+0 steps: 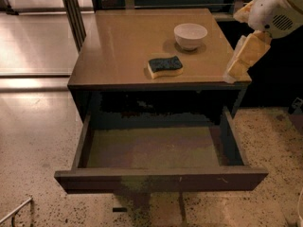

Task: Place sponge into top drawer

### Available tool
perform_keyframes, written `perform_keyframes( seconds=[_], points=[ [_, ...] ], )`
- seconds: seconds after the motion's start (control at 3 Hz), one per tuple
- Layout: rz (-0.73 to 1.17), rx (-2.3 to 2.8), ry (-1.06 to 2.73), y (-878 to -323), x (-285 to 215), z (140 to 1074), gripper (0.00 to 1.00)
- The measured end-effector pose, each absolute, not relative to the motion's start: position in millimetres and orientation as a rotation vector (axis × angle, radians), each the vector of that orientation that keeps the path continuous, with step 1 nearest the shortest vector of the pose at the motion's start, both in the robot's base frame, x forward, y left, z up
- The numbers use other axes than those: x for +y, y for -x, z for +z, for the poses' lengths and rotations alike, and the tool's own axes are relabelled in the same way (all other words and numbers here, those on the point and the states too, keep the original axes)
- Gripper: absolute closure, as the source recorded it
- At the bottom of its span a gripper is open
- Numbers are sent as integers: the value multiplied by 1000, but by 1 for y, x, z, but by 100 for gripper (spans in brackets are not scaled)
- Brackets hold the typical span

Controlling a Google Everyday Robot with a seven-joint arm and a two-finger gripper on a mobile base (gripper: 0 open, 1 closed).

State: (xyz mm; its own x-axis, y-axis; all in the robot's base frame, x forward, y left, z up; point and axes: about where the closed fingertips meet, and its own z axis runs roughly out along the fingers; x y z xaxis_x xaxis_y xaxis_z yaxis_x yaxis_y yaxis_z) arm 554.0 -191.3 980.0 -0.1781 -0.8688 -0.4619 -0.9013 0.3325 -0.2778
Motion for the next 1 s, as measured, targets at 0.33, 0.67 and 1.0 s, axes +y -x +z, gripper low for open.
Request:
perform_keyframes(
  seconds=[0.33, 0.67, 1.0],
  points=[
    [136, 1991, 1509, -589, -170, 974, 0],
    [174, 1928, 1464, -617, -146, 961, 0],
    [199, 1891, 1434, -643, -123, 943, 0]
  ],
)
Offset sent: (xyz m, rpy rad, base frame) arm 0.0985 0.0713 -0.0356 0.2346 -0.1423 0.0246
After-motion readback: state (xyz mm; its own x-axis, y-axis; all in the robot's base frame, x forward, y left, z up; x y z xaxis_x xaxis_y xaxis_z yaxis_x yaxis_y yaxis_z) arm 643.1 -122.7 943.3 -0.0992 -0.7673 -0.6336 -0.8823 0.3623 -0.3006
